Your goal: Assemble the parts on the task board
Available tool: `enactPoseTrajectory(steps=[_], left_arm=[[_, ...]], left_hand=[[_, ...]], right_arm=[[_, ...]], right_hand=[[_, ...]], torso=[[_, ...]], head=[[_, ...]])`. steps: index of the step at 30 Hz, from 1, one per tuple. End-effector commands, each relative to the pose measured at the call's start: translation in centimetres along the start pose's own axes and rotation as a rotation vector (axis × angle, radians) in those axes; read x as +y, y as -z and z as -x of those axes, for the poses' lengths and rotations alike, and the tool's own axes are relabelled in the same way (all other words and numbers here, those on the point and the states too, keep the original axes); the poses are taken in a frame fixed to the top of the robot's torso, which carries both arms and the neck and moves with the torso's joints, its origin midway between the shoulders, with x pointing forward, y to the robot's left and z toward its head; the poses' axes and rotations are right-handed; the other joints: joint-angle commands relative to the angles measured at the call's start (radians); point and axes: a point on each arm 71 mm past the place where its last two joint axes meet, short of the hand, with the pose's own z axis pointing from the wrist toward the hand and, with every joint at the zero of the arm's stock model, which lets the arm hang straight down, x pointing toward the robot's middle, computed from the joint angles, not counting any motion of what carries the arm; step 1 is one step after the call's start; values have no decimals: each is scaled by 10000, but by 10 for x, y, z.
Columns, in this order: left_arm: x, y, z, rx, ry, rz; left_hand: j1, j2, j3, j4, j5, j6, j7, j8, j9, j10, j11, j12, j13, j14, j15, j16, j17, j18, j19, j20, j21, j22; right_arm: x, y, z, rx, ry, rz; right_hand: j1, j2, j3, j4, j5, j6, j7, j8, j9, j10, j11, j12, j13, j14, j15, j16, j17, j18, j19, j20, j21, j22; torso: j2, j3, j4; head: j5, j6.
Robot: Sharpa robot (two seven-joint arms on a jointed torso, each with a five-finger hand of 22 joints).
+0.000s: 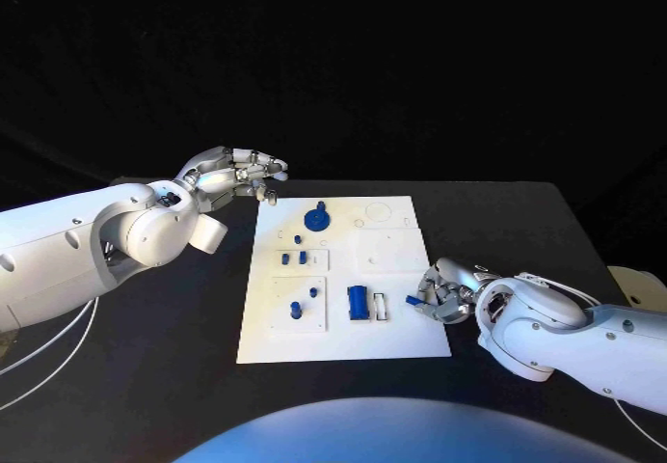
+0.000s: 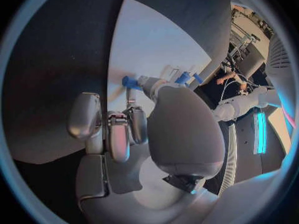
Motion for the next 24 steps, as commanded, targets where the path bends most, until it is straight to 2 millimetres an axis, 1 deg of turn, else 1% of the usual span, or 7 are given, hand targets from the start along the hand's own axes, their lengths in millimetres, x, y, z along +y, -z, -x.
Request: enactPoseTrajectory(steps=[1,2,4,6,12,15,24], left_arm=[[-1,-1,-2,120,47,-79],[-1,-1,-2,130,46,-80],[-1,-1,-3,149,47,-84],[-1,-1,-3,160,47,-85],[-1,-2,-4,167,45,-87],[-1,-2,-4,191,50,-87],[-1,-3,-6,238,57,-88]], left_hand=[[33,68,8,29,54,-85,-9,44,-10,-83,13,34,-6,-72,28,62,9,104,8,91,-35,-10],[39,67,9,26,56,-85,-10,47,-10,-86,12,37,-6,-73,27,63,9,104,8,90,-34,-10],[51,62,11,18,58,-87,-11,50,-10,-88,11,41,-6,-73,26,63,10,105,9,90,-33,-11],[51,62,11,18,58,-87,-11,50,-10,-88,11,41,-6,-73,26,63,10,105,9,90,-33,-11],[51,62,11,18,58,-87,-11,50,-10,-88,11,41,-6,-73,26,63,10,105,9,90,-33,-11],[51,62,11,18,58,-87,-11,50,-10,-88,11,41,-6,-73,26,63,10,105,9,90,-33,-11],[51,62,11,18,58,-87,-11,50,-10,-88,11,41,-6,-73,26,63,10,105,9,90,-33,-11]], right_arm=[[5,4,0,14,-624,-171],[8,5,1,-35,-704,-101],[13,7,2,-107,-818,30],[18,8,2,-124,-926,151],[32,9,-2,129,-1233,359],[37,7,-4,232,-1295,435],[42,-1,-9,499,-1219,414]], right_hand=[[-320,-14,637,-495,188,-86,-24,462,420,26,53,57,678,982,18,26,2266,-98,52,7,-61,742],[-607,-32,778,-520,453,-116,-10,468,458,28,67,56,680,983,27,27,2270,-100,60,14,-65,754],[-770,-56,862,-568,569,-122,-6,478,484,37,68,68,694,987,29,33,2286,-101,66,14,-62,764],[-816,-58,891,-587,592,-119,-7,484,492,37,67,65,692,988,29,34,2290,-99,66,14,-71,763],[-1003,-91,944,-616,618,-110,-4,494,515,50,69,82,709,989,29,36,2296,-101,76,15,-61,777],[-1387,-83,1009,-570,621,-83,-2,497,533,72,71,109,737,993,32,43,2314,-107,94,18,-40,801],[-2014,-95,1033,-481,551,-34,1,477,541,93,74,132,763,999,34,52,2339,-108,110,18,-52,822]], torso=[[-3,-1,-8],[-2,-1,-6],[2,5,9],[3,2,18],[9,-1,-5],[14,0,0],[9,7,-4]], head=[[63,1],[89,1],[68,1],[53,1],[71,1],[29,1],[26,1]])
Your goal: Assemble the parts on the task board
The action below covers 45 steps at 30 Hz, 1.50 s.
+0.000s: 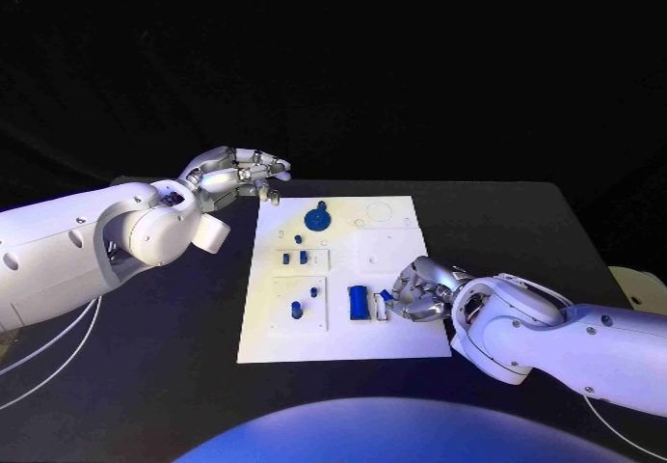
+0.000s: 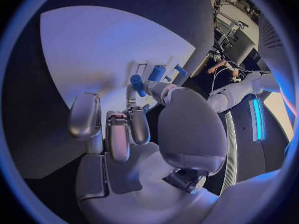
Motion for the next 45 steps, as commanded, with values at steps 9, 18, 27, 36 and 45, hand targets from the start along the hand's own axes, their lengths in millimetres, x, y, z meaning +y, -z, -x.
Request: enactPoseTrajectory(steps=[9,18,27,36,45], left_arm=[[-1,-2,-4,189,49,-83],[-1,-2,-4,204,52,-66],[-1,-1,-4,206,51,-58],[-1,-1,-4,199,47,-52],[-1,-1,-4,203,27,-38]], left_hand=[[75,53,14,5,63,-93,-9,65,-14,-100,12,56,-8,-75,24,65,12,106,10,88,-28,-13],[72,56,14,11,65,-96,-6,69,-15,-104,14,61,-8,-75,25,66,12,105,11,88,-26,-14],[72,56,14,11,65,-96,-6,69,-15,-104,14,61,-8,-75,25,66,12,105,11,88,-26,-14],[69,57,12,17,70,-102,-3,74,-17,-110,15,68,-9,-76,26,67,12,105,10,89,-24,-15],[66,58,11,23,73,-108,-1,77,-19,-114,16,75,-10,-76,27,68,13,104,10,89,-23,-16]], right_arm=[[0,-6,-7,465,71,-324],[1,-8,-9,592,167,-396],[2,-10,-11,667,235,-366],[4,-12,-11,670,263,-308],[5,-13,-12,646,256,-264]], right_hand=[[-837,69,-84,284,-273,163,-35,7,498,47,28,31,765,999,38,53,2342,-106,85,-13,-43,837],[-981,45,-137,316,-358,190,-38,-9,484,57,26,44,779,999,35,52,2340,-106,90,-14,-48,843],[-1017,32,-158,318,-385,204,-42,-9,483,56,24,40,777,995,35,46,2324,-100,82,-14,-83,832],[-1348,-56,-466,461,-771,244,-35,-68,444,43,31,12,761,994,40,42,2316,-92,73,-10,-155,826],[-1569,-69,-790,621,-1022,273,-24,-121,408,41,42,4,761,990,49,36,2300,-88,73,-2,-198,827]], torso=[[-5,10,-8],[-5,4,0],[-9,1,-5],[-4,3,-2],[0,3,-10]], head=[[35,1],[36,1],[41,1],[31,1],[20,1]])
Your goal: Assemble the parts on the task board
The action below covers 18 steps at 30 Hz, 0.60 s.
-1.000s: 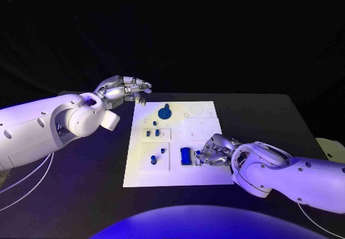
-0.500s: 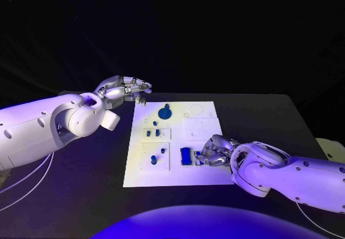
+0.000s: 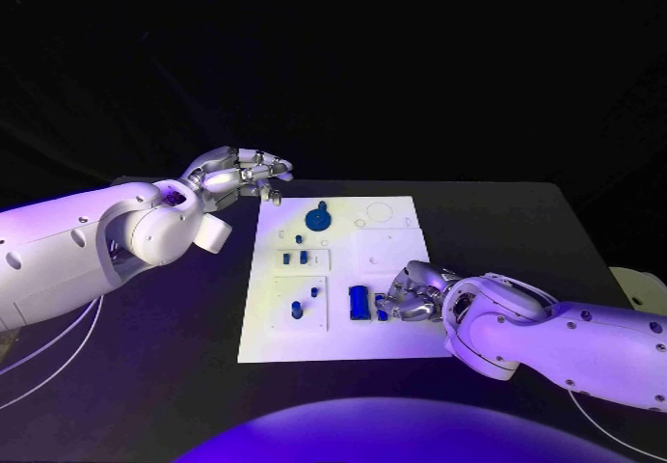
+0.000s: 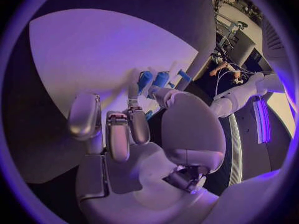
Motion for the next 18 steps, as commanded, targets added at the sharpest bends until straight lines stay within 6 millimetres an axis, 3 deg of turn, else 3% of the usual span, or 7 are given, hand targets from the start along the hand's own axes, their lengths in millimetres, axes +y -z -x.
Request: enactPoseTrajectory(steps=[1,13,18], left_arm=[[-1,-1,-2,174,25,-59],[-1,-1,-2,166,21,-48],[-1,0,-1,152,17,-42]], left_hand=[[66,58,11,23,29,-35,-1,44,-11,-77,-21,24,-10,-76,27,68,17,104,10,89,-23,-8],[66,58,11,23,29,-35,-1,44,-11,-77,-21,24,-10,-76,27,68,17,104,10,89,-23,-8],[66,58,11,23,29,-35,-1,44,-11,-77,-21,24,-10,-76,27,68,17,104,10,89,-23,-8]], right_arm=[[0,0,-1,94,125,40],[-1,2,0,51,97,165],[-2,8,2,143,-22,674]], right_hand=[[-157,-24,-155,36,-130,22,82,-46,-20,39,43,0,762,989,48,35,2298,-87,36,36,-49,822],[-244,10,-297,67,-197,38,81,-65,-33,33,45,-11,756,986,50,28,2280,-81,30,39,-90,814],[62,-5,-313,-110,-151,37,55,-91,-42,56,23,31,797,996,36,45,2328,-89,50,31,-41,845]], torso=[[5,-1,-5],[-4,9,-4],[4,11,9]], head=[[-14,1],[10,1],[-9,1]])
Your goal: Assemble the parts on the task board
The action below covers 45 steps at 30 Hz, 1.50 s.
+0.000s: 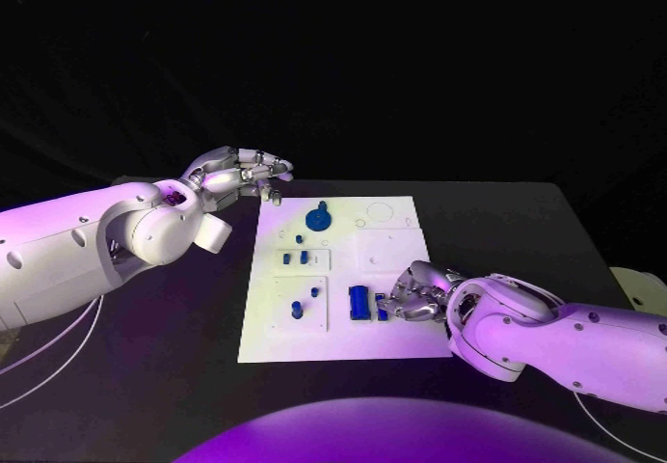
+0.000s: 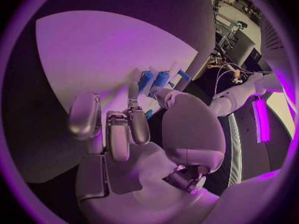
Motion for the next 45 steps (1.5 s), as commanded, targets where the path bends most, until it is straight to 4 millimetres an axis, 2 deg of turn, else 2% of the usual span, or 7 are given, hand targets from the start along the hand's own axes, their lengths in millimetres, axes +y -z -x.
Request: enactPoseTrajectory(steps=[1,9,16,25,33,42,45], left_arm=[[-1,0,-2,158,24,-62],[-1,0,-2,142,20,-70],[-1,0,-2,151,22,-75],[-1,-1,-2,165,25,-73],[-1,0,-2,154,23,-76],[-1,0,-1,131,18,-74],[-1,0,-1,127,16,-72]], left_hand=[[66,58,11,23,30,-35,-1,44,-12,-77,-21,18,-10,-76,27,68,12,104,10,89,-23,-10],[59,63,9,38,36,-45,1,54,-16,-87,-19,32,-12,-76,29,69,12,103,9,91,-20,-12],[57,64,8,41,37,-47,1,56,-16,-88,-19,35,-12,-77,30,70,12,103,9,91,-20,-13],[57,64,8,41,37,-47,1,56,-16,-88,-19,35,-12,-77,30,70,12,103,9,91,-20,-13],[53,67,7,52,40,-52,2,66,-19,-95,-18,47,-13,-78,31,71,12,102,7,92,-18,-15],[52,68,7,54,41,-52,2,67,-19,-96,-18,49,-14,-78,31,71,12,102,7,92,-18,-15],[49,70,6,59,41,-53,2,71,-20,-98,-18,52,-14,-79,32,71,12,102,6,93,-18,-16]], right_arm=[[3,4,-1,193,-14,689],[-3,11,-1,433,-63,993],[-4,12,-2,503,-60,1004],[-8,7,-3,579,-109,664],[-9,0,-5,659,119,460],[-7,-5,-4,230,124,473],[-7,-5,-3,130,132,514]], right_hand=[[333,-79,12,-148,36,1,19,-61,-13,61,20,42,809,1002,32,56,2357,-95,62,28,30,861],[703,-201,-191,-349,211,2,22,-92,-18,93,21,105,870,1015,30,78,2415,-110,92,21,93,907],[755,-207,-232,-374,233,14,19,-87,-13,93,19,106,871,1014,30,76,2410,-111,94,22,96,911],[974,-80,-250,-435,294,62,-14,-66,13,94,-6,111,880,1016,14,80,2421,-112,101,14,101,928],[1595,-32,-86,-782,173,61,-52,-58,63,76,-40,87,869,1011,-16,72,2400,-108,97,-15,61,942],[1564,21,-86,-709,111,103,-42,-39,82,76,-34,83,867,1010,-15,70,2394,-106,96,-17,41,944],[1539,30,-94,-678,108,109,-40,-37,86,78,-32,87,871,1010,-15,69,2394,-107,97,-17,40,946]], torso=[[6,5,12],[-6,-2,-28],[-5,8,1],[9,-12,19],[13,1,14],[1,14,-13],[0,21,9]], head=[[-28,1],[3,1],[-4,1],[-4,1],[54,1],[76,1],[71,1]])
